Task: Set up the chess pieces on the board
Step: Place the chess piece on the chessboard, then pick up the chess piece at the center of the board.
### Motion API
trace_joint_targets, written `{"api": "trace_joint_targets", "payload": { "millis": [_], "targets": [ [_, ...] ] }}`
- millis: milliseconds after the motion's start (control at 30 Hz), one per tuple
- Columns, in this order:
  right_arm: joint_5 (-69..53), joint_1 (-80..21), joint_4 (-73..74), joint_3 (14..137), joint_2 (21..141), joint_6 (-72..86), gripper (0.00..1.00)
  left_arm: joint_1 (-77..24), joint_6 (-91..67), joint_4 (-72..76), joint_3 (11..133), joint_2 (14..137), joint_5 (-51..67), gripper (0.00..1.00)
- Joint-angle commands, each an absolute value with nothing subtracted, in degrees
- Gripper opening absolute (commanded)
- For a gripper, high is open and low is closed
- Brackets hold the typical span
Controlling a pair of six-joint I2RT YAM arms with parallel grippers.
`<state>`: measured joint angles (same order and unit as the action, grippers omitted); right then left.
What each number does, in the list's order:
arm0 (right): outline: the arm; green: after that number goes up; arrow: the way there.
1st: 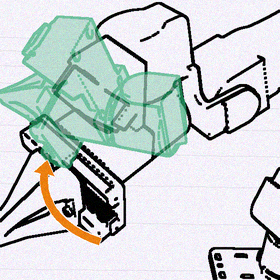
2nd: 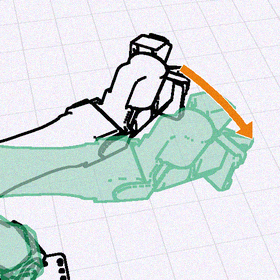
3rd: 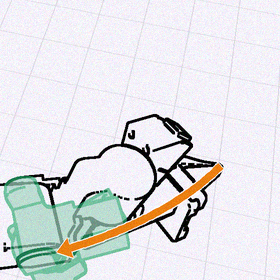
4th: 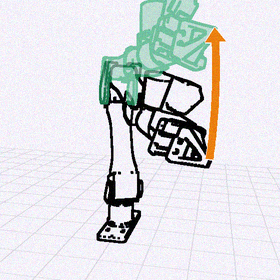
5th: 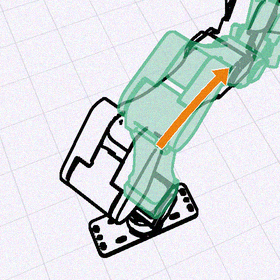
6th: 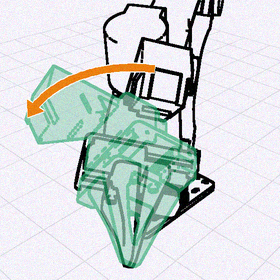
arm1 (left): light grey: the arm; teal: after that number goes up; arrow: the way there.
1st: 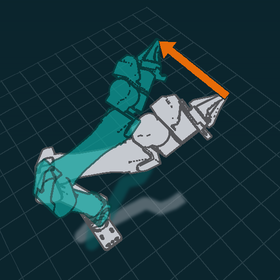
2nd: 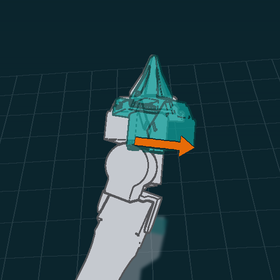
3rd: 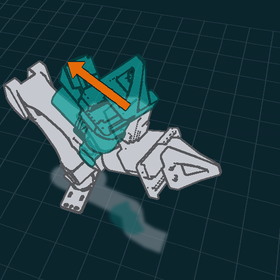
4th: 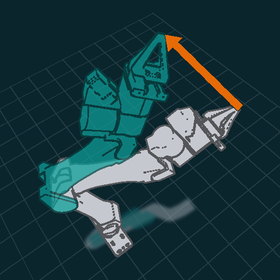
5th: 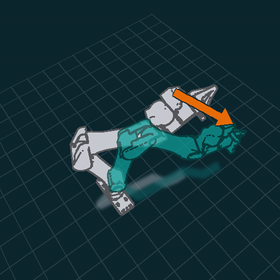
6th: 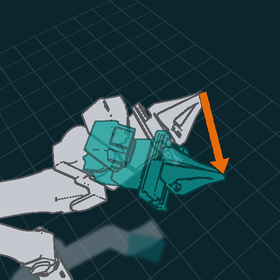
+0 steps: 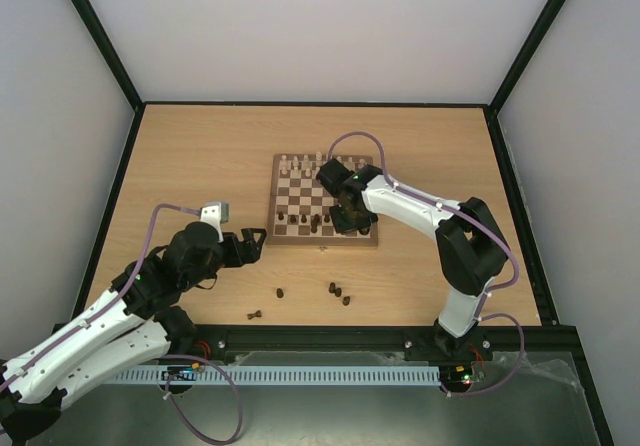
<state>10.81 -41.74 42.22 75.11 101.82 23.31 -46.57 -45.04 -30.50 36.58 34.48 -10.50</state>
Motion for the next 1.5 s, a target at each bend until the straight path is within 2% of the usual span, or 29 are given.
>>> {"api": "trace_joint_targets", "payload": {
  "millis": [0,333,500,567,767,967,1267,1467],
  "targets": [
    [10.9,-41.0,43.4,74.0,103.3,22.8,0.16,-46.2,-44.2,-29.8,37.6,34.8,-10.9,0.96],
    [9.9,-40.6,42.8,73.4,103.3,22.7,0.22,-46.2,-44.3,-29.9,37.6,34.7,-11.0,0.95],
    [9.4,-40.7,42.9,73.7,99.3,22.7,0.36,-46.2,-44.3,-29.8,37.6,35.0,-11.0,0.96],
    [8.7,-40.6,42.9,74.0,97.0,22.6,0.39,-46.2,-44.3,-29.7,37.6,35.1,-10.9,0.96],
    [4.8,-42.4,44.0,73.6,90.4,23.0,0.41,-46.2,-44.4,-29.5,38.0,35.4,-10.9,0.96],
    [1.8,-50.4,42.6,67.2,85.1,25.8,0.45,-46.2,-44.6,-29.9,38.4,35.1,-11.4,0.96],
    [1.9,-59.8,40.0,61.5,86.7,29.8,0.47,-46.2,-44.7,-31.0,39.4,34.4,-12.5,0.96],
    [3.4,-62.1,39.7,61.0,90.6,30.7,0.43,-46.2,-44.8,-31.4,39.5,34.1,-12.6,0.96]
  ]
}}
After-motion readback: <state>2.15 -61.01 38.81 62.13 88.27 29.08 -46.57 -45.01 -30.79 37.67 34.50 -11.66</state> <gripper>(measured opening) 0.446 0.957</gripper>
